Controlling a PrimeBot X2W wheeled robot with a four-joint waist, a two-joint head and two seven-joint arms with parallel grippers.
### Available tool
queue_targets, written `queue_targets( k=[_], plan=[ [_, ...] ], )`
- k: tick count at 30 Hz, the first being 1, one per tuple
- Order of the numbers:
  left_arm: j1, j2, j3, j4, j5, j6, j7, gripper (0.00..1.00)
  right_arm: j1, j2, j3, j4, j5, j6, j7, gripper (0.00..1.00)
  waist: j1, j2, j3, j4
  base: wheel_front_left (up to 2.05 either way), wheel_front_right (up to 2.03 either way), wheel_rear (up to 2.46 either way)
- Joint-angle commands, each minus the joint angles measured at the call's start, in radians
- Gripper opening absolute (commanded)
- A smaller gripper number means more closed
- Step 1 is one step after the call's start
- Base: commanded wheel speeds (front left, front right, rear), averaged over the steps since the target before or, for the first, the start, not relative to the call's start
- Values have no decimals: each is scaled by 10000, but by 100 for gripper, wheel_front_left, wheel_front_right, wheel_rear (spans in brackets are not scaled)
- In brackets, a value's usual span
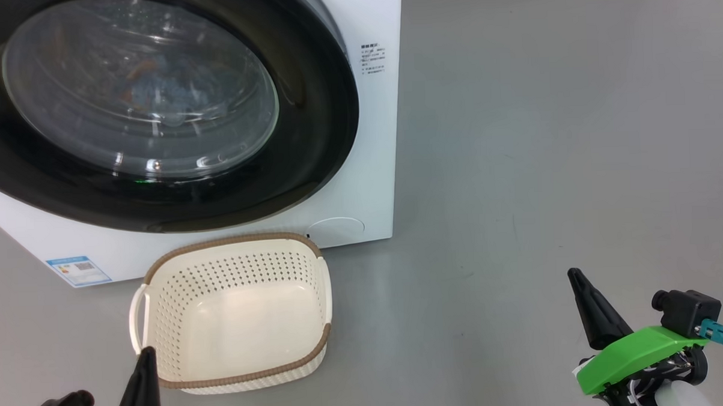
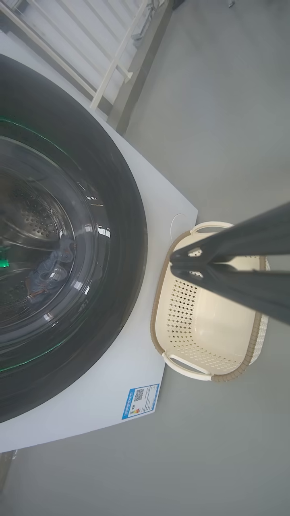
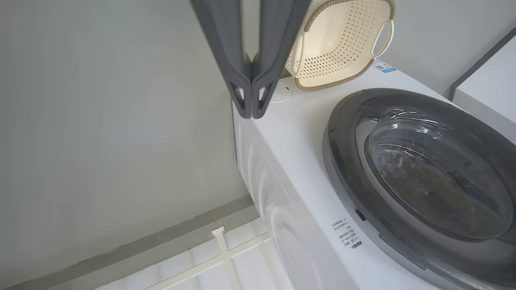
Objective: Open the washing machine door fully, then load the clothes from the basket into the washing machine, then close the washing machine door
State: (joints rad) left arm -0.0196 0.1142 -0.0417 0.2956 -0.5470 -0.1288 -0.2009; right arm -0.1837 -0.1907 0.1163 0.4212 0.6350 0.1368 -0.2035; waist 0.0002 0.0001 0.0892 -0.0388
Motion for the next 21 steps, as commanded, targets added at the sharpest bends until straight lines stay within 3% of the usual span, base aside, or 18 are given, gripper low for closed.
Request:
queue_targets(
  k=[1,21],
  plan=[
    [-270,138,184,-201,-300,-3,42,0,-98,-67,-94,-304,302,-12,47,0,-1,-1,-11,6,0,0,0],
    [-387,4,430,-263,-2285,-6,621,0,66,197,-494,-583,2123,-21,626,0,-1,-1,-173,79,0,0,0]
  ],
)
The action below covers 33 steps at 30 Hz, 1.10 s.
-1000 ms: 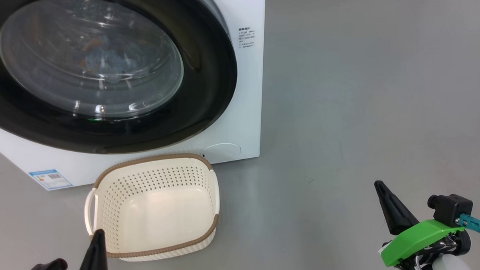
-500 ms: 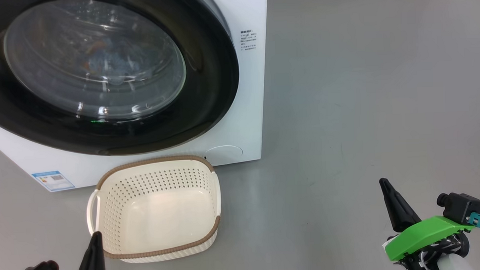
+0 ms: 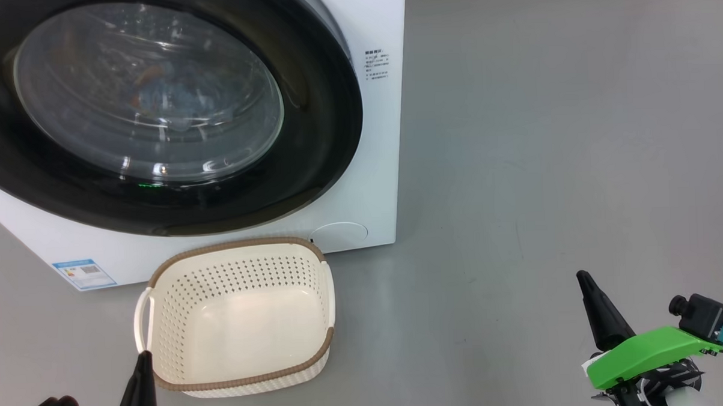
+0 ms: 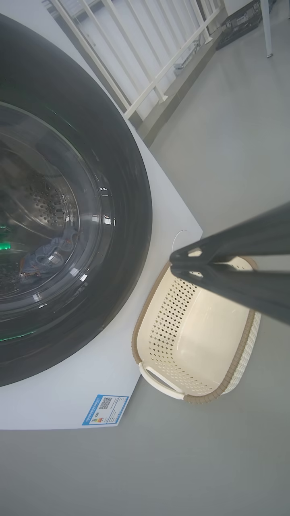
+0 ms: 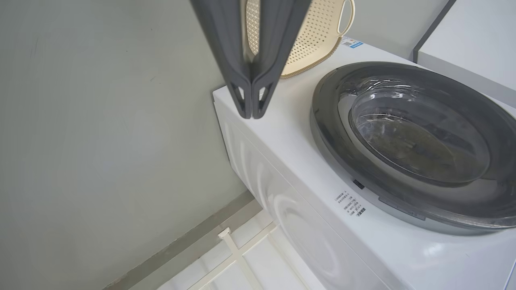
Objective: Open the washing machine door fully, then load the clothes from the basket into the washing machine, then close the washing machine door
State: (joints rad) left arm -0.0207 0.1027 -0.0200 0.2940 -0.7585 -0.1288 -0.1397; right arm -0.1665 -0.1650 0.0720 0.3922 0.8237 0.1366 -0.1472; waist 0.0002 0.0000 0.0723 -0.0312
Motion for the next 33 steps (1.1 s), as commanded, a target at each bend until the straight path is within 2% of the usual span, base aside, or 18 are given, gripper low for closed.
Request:
queue_targets(
  k=[1,33],
  plan=[
    [-382,112,226,-251,-269,-6,38,0,-98,-46,-72,-307,327,-20,91,0,-1,0,-13,7,0,0,0],
    [-568,-117,634,-342,-3431,-11,976,0,166,392,-732,-755,3222,-35,1034,0,-1,0,-273,124,0,0,0]
  ],
)
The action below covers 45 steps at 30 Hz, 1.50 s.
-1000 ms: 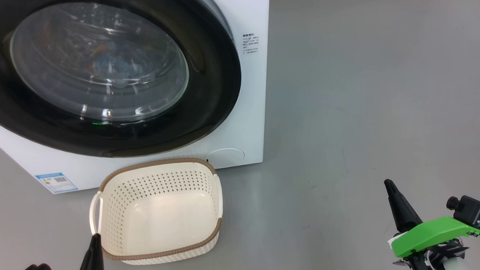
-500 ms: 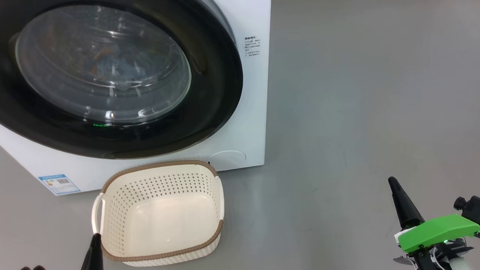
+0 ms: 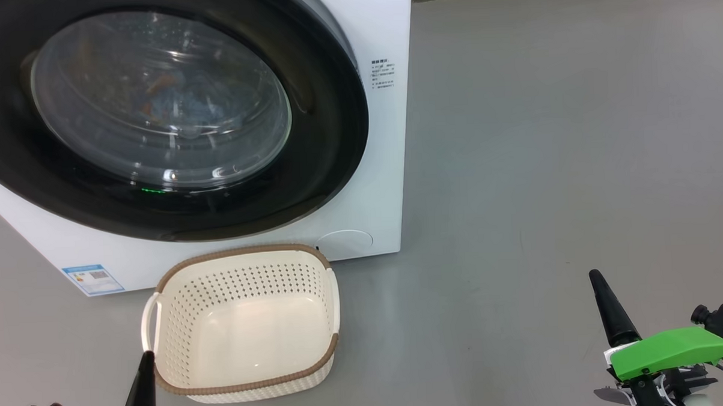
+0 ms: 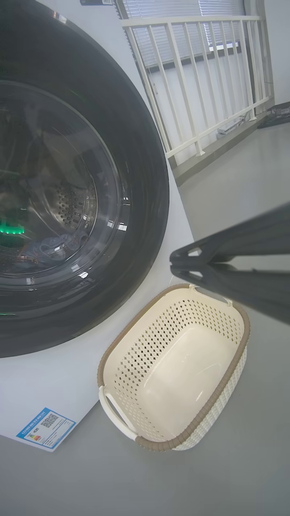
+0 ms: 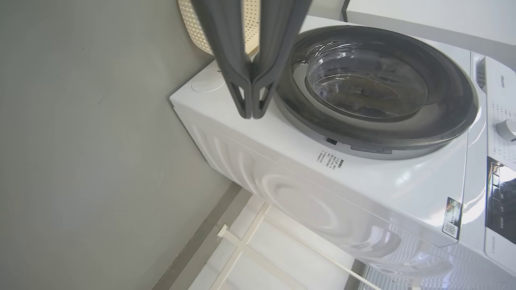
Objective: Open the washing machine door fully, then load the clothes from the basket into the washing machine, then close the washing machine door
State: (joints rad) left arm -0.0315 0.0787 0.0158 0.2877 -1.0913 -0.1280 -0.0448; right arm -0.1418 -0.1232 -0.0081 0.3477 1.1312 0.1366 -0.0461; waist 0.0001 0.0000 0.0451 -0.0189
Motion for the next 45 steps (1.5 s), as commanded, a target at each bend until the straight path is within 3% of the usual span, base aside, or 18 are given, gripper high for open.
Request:
queue_targets(
  k=[1,45],
  plan=[
    [-466,116,288,-282,-201,-19,57,0,-74,-13,49,-324,236,-35,53,0,-1,0,-8,4,0,0,0],
    [-719,-202,853,-401,-4442,-26,1332,0,279,590,-859,-925,4115,-56,1336,0,-1,0,-358,161,0,0,0]
  ],
)
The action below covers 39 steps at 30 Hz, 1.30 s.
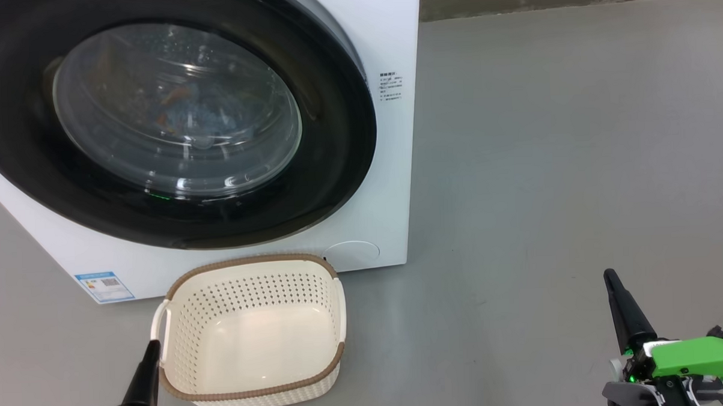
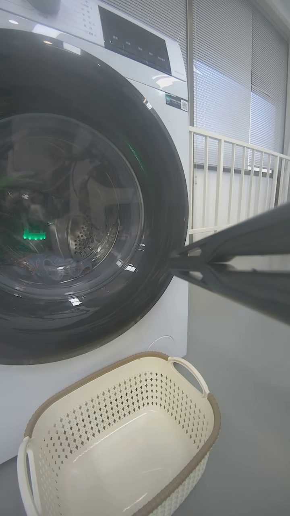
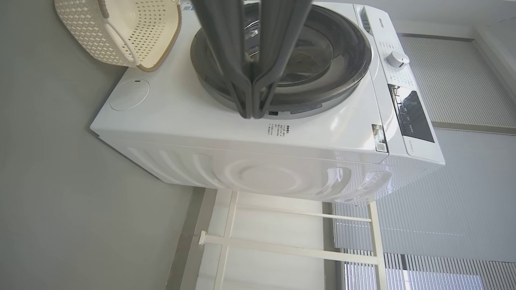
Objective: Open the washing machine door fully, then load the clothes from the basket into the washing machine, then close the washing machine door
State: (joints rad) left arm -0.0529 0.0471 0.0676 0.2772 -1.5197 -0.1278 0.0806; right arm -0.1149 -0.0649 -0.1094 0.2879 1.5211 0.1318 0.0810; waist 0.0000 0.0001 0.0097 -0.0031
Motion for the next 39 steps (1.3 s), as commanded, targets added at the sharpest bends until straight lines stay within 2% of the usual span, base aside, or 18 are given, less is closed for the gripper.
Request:
queue_targets(
  k=[1,8,39],
  plan=[
    [-511,107,348,-299,-257,-28,108,0,19,21,132,-341,307,-8,95,0,0,-1,-12,7,0,0,0],
    [-550,57,436,-317,-910,-29,305,0,73,115,-9,-433,904,-11,294,0,0,-1,-66,31,0,0,0],
    [-551,47,451,-318,-898,-29,317,0,72,127,-27,-433,889,-11,308,0,0,-1,-66,31,0,0,0]
  ],
)
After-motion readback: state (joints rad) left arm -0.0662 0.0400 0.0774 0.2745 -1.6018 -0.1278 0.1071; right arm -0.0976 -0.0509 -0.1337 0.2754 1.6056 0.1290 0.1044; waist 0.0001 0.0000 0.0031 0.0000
